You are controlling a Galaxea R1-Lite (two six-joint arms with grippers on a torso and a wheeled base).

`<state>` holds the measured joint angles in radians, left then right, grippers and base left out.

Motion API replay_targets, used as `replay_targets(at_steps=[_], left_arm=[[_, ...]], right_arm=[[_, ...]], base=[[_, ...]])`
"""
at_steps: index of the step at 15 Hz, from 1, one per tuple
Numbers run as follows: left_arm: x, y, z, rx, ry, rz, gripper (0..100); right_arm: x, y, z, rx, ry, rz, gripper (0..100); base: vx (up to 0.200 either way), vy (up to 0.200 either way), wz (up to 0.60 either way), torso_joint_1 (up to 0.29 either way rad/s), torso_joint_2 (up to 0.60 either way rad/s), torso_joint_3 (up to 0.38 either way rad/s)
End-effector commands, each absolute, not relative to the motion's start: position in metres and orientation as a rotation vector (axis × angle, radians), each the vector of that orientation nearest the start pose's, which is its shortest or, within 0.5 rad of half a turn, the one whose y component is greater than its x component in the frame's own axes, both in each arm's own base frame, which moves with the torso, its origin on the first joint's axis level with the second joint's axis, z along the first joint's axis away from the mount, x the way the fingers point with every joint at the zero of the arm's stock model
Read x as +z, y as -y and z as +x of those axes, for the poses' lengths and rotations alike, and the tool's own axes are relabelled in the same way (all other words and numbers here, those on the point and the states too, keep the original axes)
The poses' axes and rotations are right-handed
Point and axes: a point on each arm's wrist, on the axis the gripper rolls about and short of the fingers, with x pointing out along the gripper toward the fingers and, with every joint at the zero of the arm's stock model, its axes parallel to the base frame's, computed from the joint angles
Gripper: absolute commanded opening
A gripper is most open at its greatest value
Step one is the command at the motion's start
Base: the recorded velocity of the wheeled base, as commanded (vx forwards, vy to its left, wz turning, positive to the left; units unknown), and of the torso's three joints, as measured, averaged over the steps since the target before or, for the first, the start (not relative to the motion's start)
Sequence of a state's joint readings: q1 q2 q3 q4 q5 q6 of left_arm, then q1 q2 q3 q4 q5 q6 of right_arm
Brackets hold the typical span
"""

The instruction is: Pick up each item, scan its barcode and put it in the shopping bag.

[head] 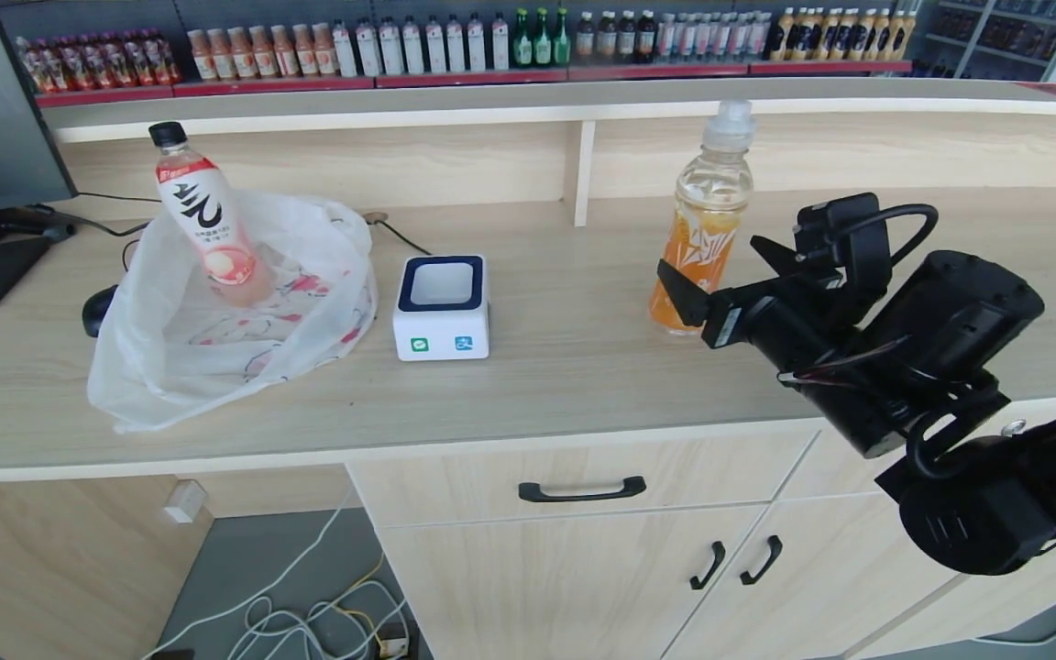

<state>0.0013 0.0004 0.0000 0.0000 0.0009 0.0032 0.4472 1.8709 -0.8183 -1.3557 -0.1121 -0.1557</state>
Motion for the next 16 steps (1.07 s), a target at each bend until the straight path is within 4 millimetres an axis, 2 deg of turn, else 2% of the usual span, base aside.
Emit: replay_targets(at_steps=[1,3,5,16], left_arm=[[0.075,0.000,-0.023,0.003,0.000,0.003,100],[0.075,0.000,-0.023,0.003,0.000,0.003,100],[0.075,0.000,-0.023,0.003,0.000,0.003,100],[0.075,0.000,-0.023,0.003,0.000,0.003,100]], right_arm=[[0.204,-0.143,0.318,0.293,0.319,-0.072,100],[0.213,-0.144,0.324,0.287,0.321,-0.069,100],[0.214,-0.147,0.330,0.289,0.321,-0.055,100],[0.205,-0.164,0.368,0.288,0.344,-0.037,100]], base=[[0.000,0.000,0.00,0.000,0.00,0.000],[0.000,0.000,0.00,0.000,0.00,0.000],[0.000,0.000,0.00,0.000,0.00,0.000],[0.000,0.000,0.00,0.000,0.00,0.000]])
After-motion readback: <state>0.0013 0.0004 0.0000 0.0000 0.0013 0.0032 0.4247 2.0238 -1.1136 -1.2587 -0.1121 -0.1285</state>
